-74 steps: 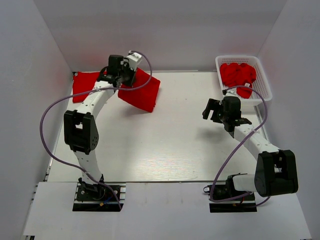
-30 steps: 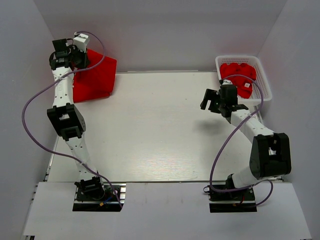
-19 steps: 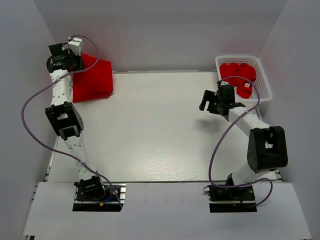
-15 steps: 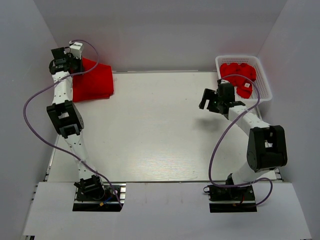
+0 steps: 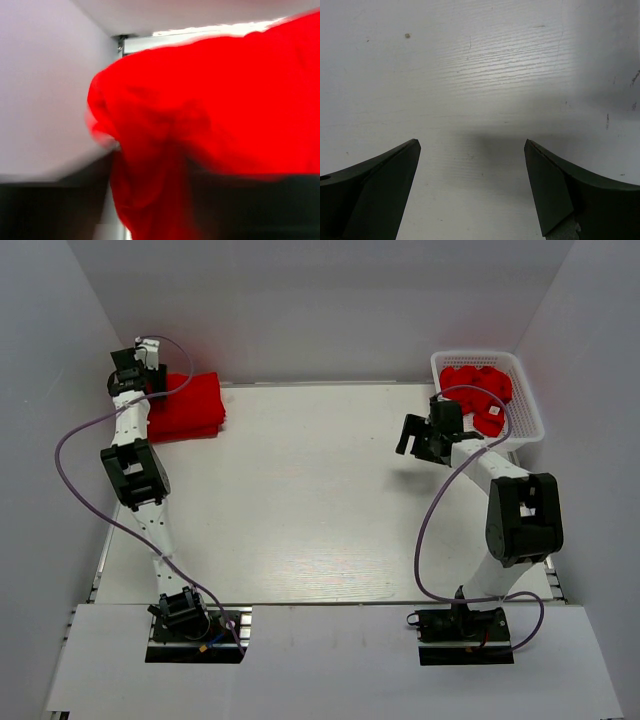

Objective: Fold and stack the t-shirts
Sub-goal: Put the neatly folded tshirt into the corner of the board with the left arm

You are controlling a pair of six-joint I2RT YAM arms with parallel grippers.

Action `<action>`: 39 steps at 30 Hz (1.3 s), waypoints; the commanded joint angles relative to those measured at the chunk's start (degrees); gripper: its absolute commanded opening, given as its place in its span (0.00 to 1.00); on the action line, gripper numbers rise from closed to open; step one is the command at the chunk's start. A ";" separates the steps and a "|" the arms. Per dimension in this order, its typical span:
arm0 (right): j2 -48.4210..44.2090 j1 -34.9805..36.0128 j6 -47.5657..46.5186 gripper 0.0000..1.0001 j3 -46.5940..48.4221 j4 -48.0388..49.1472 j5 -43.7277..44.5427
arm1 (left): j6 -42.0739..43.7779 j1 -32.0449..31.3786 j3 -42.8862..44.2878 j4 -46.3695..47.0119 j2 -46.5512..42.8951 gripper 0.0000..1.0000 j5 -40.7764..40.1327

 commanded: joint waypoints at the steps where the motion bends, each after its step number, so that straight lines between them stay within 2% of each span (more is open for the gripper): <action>1: 1.09 0.13 0.55 0.90 4.19 -2.08 0.70 | -1.69 0.17 2.20 3.07 -1.30 0.83 -6.24; 2: 1.36 0.22 0.47 0.90 4.46 -2.44 0.87 | -1.70 0.17 1.67 3.60 -1.30 1.00 -6.85; 9: -0.65 0.39 0.38 0.90 4.47 -2.44 0.44 | -7.32 -1.50 2.28 2.12 -3.14 1.00 -8.26; 14: -4.35 0.39 -0.67 0.90 1.40 0.19 -0.44 | -13.55 -2.03 -3.77 1.49 -9.28 1.00 0.23; 17: -6.81 0.22 -1.20 0.90 -0.80 0.90 0.16 | -16.64 -5.44 -5.63 -0.87 -12.54 1.00 7.19; 18: -8.03 0.22 -0.86 0.90 -1.16 0.99 0.35 | -17.51 -8.85 -6.50 -2.27 -14.29 1.00 7.81; 20: -9.35 0.39 -0.85 0.90 -3.53 1.77 -0.62 | -18.83 -13.08 -12.80 -1.33 -17.63 1.00 6.07; 21: -10.32 0.31 -0.85 0.90 -6.06 3.69 -0.62 | -19.79 -17.37 -16.49 2.08 -22.60 1.00 4.50; 22: -10.85 0.48 -1.29 0.90 -6.95 4.15 -3.49 | -20.67 -19.50 -25.66 4.63 -25.53 1.00 3.61; 23: -11.81 0.31 -1.03 0.90 -7.66 4.93 -4.30 | -21.99 -21.34 -30.97 7.18 -28.77 1.00 3.08; 24: -12.17 0.39 -1.20 0.90 -8.54 6.33 -5.27 | -24.96 -23.10 -36.51 13.65 -32.20 1.00 3.07; 25: -12.96 0.74 -1.38 0.90 -10.46 7.13 -7.89 | -26.90 -26.17 -47.53 16.58 -35.80 1.00 3.07; 26: -12.79 0.83 -1.38 0.90 -10.91 7.31 -8.87 | -28.92 -27.68 -52.25 18.26 -42.54 1.00 3.07; 28: -12.27 2.32 -2.08 0.90 -12.40 7.66 -11.93 | -31.93 -33.28 -64.26 22.40 -48.82 1.00 0.81; 30: -12.61 2.85 -2.52 0.90 -14.51 9.42 -13.45 | -31.93 -36.73 -68.89 23.29 -54.79 1.00 -2.36; 32: -12.70 3.47 -2.87 0.90 -15.66 9.87 -14.42 | -32.54 -40.33 -70.57 18.91 -56.31 1.00 -2.98; 36: -12.35 3.56 -2.26 0.90 -16.10 10.21 -14.85 | -33.52 -43.07 -74.88 19.07 -59.56 1.00 -3.86; 39: -12.96 3.82 -1.91 0.90 -17.68 14.60 -17.31 | -33.25 -44.57 -75.41 17.76 -61.49 1.00 -7.11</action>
